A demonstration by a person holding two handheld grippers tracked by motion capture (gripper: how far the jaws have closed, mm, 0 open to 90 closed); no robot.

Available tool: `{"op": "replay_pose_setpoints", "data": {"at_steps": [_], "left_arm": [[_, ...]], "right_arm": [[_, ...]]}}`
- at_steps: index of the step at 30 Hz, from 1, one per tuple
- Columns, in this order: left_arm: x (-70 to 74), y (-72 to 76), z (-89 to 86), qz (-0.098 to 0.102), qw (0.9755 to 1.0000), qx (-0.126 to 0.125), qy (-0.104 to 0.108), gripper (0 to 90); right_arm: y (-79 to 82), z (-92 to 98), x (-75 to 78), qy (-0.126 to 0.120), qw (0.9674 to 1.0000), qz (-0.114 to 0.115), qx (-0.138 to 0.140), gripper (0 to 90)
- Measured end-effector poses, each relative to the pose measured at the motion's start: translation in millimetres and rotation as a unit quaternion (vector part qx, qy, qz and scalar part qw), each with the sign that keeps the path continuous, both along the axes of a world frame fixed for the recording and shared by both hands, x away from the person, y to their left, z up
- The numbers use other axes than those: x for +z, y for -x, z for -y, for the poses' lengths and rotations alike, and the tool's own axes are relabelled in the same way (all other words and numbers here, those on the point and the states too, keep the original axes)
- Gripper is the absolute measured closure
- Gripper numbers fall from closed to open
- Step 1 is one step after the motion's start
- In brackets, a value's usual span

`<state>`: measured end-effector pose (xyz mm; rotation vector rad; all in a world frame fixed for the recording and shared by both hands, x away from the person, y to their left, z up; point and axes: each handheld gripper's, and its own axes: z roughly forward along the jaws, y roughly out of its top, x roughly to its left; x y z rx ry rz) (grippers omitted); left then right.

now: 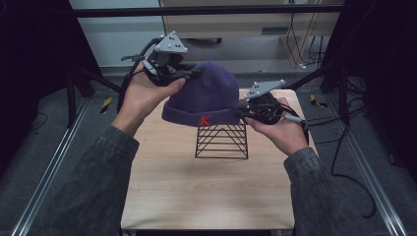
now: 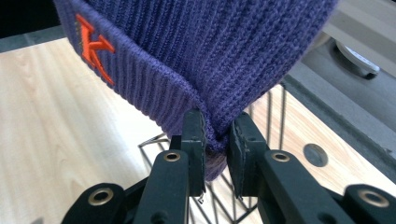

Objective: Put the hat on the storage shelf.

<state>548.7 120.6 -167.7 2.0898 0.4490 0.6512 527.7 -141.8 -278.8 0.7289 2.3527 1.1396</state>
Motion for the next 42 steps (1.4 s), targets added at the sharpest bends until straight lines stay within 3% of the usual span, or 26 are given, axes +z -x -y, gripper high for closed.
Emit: {"op": "replay_pose_setpoints", "data": {"at_steps": [5,11,16,42], "left_arm": [[-5.6,-14.5,14.8,-0.002,1.0,0.001,0.005,80.0],[-7.7,-25.6,27.2,0.004,1.0,0.004,0.008,80.0],[-10.3,-29.5,30.2,0.003,0.9999,0.005,0.015,79.9],[-28.4,-36.4,45.7,-0.002,0.9999,0.005,0.009,79.7]], "right_arm": [[-13.2,12.8,-2.9,-0.001,0.9997,-0.001,-0.026,77.8],[-17.1,23.8,-4.7,-0.007,0.999,0.005,-0.045,77.8],[-18.4,27.0,-5.9,-0.005,0.9985,0.01,-0.054,77.8],[-22.7,38.8,-23.1,0.0,0.9972,-0.001,-0.075,77.7]]}}
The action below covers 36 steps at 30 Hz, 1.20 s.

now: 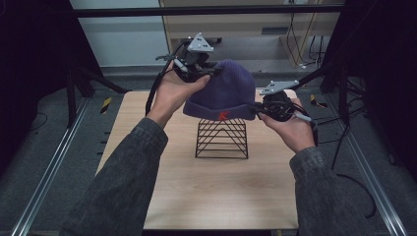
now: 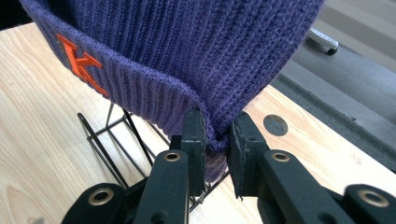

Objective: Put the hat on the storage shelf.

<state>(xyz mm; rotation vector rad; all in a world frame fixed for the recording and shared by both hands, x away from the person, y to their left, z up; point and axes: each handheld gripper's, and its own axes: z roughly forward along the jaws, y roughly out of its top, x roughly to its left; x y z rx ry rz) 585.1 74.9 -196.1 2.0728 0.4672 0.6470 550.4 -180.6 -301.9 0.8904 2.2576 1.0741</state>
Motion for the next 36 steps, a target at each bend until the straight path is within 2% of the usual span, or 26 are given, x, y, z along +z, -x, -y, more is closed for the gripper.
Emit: {"op": "replay_pose_setpoints", "data": {"at_steps": [3,7,12,13,18,22,23,36], "left_arm": [[-1.0,0.6,1.0,0.0,1.0,0.0,0.003,79.6],[-3.1,1.5,1.3,0.0,1.0,-0.001,-0.004,79.6],[-13.1,0.0,2.5,-0.002,0.9999,0.001,-0.011,79.5],[-17.4,-0.8,2.5,-0.004,0.9998,0.002,-0.018,79.5],[-27.2,-2.6,1.4,-0.007,0.9997,0.002,-0.025,79.5],[-37.7,-3.2,1.2,-0.013,0.9997,0.002,-0.022,79.4],[-39.8,-2.7,1.3,-0.014,0.9996,0.002,-0.024,79.4],[-68.8,-0.5,1.0,-0.02,0.9993,-0.007,-0.031,79.3]], "right_arm": [[4.3,2.9,0.6,-0.001,1.0,0.0,0.0,77.7],[7.7,4.4,0.3,0.0,1.0,0.0,0.004,77.6],[9.5,3.7,-6.1,0.007,0.9999,-0.01,0.007,77.5],[9.0,3.3,-9.0,0.01,0.9998,-0.016,0.009,77.5],[7.7,2.3,-16.1,0.022,0.9995,-0.021,0.009,77.3],[7.1,2.6,-24.0,0.028,0.9992,-0.028,0.008,77.2],[7.6,2.3,-27.7,0.037,0.9989,-0.029,0.007,77.1],[10.4,-0.7,-53.4,0.054,0.9974,-0.046,0.009,76.8]]}}
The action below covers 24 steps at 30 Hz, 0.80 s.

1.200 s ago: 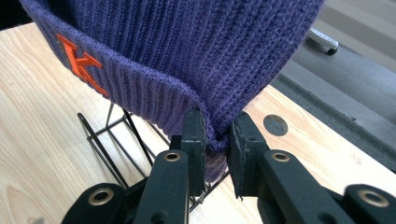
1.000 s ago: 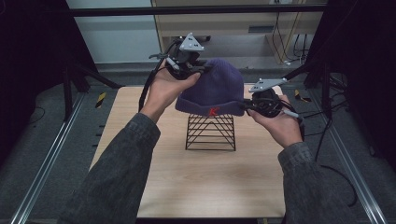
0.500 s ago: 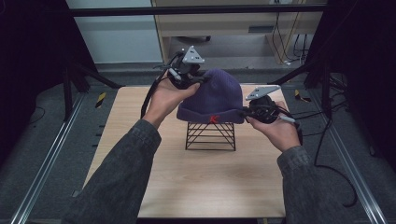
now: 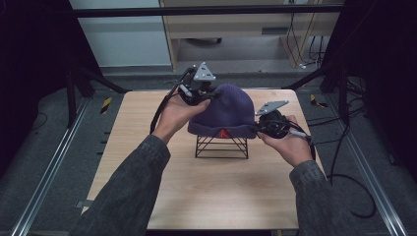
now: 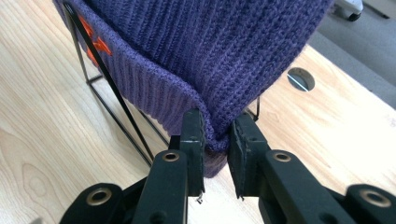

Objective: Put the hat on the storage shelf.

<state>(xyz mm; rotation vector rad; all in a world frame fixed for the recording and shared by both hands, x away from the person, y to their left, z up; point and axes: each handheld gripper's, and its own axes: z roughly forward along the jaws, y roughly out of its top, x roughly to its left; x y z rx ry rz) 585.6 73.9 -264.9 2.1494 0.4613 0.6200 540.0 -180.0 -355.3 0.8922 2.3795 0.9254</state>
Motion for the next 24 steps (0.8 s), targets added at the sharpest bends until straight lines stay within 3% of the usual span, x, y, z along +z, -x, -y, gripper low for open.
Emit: {"op": "replay_pose_setpoints", "data": {"at_steps": [24], "left_arm": [[-27.9,5.1,-9.7,-0.017,0.9998,-0.004,0.006,79.1]], "right_arm": [[-2.6,-7.0,-21.7,0.024,0.9996,-0.016,0.003,76.0]]}}
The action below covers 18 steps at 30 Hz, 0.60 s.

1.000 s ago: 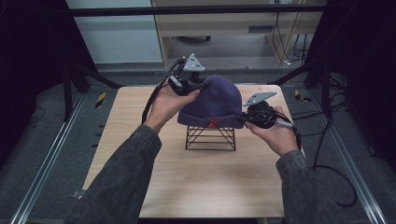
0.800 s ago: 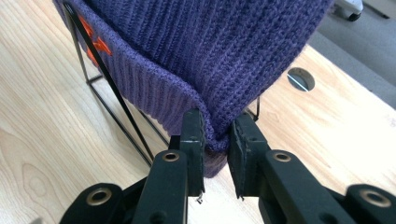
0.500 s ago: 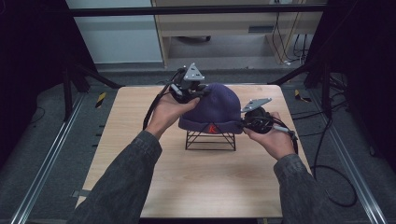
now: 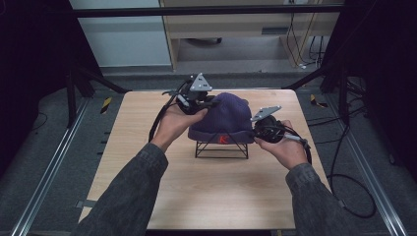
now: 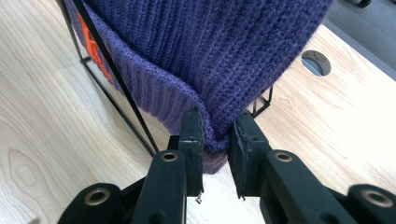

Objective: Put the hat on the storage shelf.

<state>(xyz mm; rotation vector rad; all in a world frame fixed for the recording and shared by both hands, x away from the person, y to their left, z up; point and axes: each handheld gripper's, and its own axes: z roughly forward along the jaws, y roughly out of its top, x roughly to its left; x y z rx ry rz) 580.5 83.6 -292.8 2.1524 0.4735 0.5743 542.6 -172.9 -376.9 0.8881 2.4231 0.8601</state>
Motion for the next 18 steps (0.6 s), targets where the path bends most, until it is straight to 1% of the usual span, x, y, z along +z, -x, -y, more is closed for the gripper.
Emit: {"op": "replay_pose_setpoints", "data": {"at_steps": [1,8,10,18], "left_arm": [[-0.9,0.4,-0.4,-0.001,1.0,-0.001,-0.001,79.1],[-11.1,3.7,-3.2,-0.005,1.0,-0.003,-0.001,79.0],[-13.9,4.1,-4.3,-0.007,1.0,-0.004,-0.003,79.0],[-23.8,5.0,-8.4,-0.014,0.9999,-0.003,0.002,78.8]], "right_arm": [[-0.2,-0.3,-1.3,-0.003,1.0,-0.001,0.0,75.9],[-0.1,-1.6,-11.4,-0.003,0.9999,-0.01,-0.001,75.5],[-0.8,-1.8,-14.8,0.0,0.9999,-0.015,-0.002,75.2],[-2.0,-4.4,-18.7,0.011,0.9998,-0.019,-0.001,74.7]]}}
